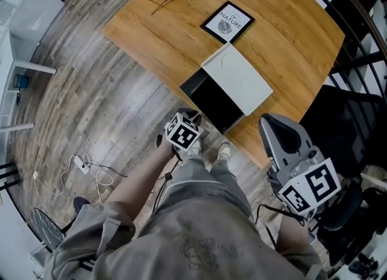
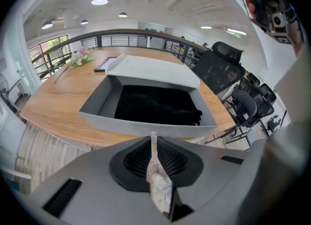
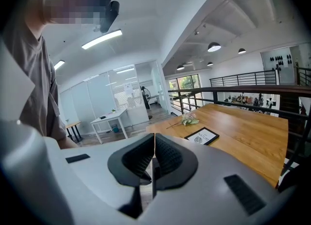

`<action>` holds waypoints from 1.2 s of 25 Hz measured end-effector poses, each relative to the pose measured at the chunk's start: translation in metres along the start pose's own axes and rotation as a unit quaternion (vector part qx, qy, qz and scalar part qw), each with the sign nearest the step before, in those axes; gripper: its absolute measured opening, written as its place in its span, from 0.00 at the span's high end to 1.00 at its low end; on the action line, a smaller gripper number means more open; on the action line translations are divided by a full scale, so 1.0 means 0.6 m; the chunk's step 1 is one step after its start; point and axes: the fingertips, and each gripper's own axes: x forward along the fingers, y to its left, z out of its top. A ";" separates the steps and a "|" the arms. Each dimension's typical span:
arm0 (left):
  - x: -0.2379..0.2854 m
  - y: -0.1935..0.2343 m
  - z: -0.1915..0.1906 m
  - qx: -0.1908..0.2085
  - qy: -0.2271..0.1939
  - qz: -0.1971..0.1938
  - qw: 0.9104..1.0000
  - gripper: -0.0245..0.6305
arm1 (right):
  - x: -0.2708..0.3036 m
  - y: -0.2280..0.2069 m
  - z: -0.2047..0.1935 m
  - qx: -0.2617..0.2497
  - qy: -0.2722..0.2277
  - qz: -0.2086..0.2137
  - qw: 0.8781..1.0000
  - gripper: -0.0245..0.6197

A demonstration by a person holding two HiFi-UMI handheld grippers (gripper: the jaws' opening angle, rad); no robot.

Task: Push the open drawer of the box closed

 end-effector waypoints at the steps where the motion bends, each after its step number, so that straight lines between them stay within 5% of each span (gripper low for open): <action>1: -0.001 0.003 0.008 -0.006 -0.011 0.001 1.000 0.89 | -0.002 -0.006 -0.001 0.001 0.000 -0.002 1.000 0.91; 13: 0.047 0.000 0.096 0.021 -0.017 -0.007 1.000 0.89 | -0.033 -0.041 -0.003 0.006 -0.003 -0.029 1.000 0.91; 30: 0.086 0.014 0.149 -0.039 -0.055 -0.026 0.997 0.89 | -0.108 -0.056 -0.015 0.009 -0.022 -0.089 0.996 0.91</action>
